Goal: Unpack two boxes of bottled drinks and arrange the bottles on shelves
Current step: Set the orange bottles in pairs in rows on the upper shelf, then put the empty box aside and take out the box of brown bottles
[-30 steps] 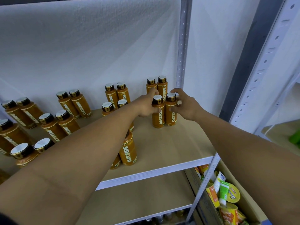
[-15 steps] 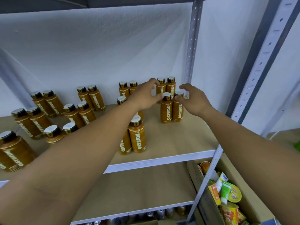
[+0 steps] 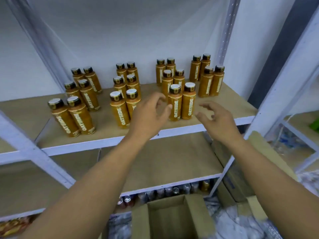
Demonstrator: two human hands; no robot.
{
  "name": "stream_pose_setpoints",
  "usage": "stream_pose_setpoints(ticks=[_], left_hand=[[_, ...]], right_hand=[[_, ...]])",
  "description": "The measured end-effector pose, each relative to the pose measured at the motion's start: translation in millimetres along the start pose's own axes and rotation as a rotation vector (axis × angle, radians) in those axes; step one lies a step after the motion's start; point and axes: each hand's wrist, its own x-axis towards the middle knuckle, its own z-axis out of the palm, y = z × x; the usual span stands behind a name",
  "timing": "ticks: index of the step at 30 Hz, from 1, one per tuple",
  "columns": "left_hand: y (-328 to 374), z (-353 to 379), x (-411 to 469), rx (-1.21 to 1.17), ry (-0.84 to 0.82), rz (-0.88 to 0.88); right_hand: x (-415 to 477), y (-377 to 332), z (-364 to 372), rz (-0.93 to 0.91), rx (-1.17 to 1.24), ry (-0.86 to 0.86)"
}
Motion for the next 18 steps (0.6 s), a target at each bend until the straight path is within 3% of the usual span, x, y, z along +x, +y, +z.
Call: stream_pose_setpoints(ticks=[4, 8, 18], left_hand=[[-50.9, 17.8, -79.2, -0.026, -0.09, -0.159], [-101.7, 51.1, -147.9, 0.005, -0.292, -0.409], [-214.8, 180.0, -296.8, 0.005, -0.566, -0.848]], right_hand=[[-60.8, 25.0, 54.0, 0.086, -0.062, -0.193], [-99.4, 68.9, 106.6, 0.159, -0.12, -0.43], [-159.3, 243.8, 216.2, 0.279, -0.208, -0.79]])
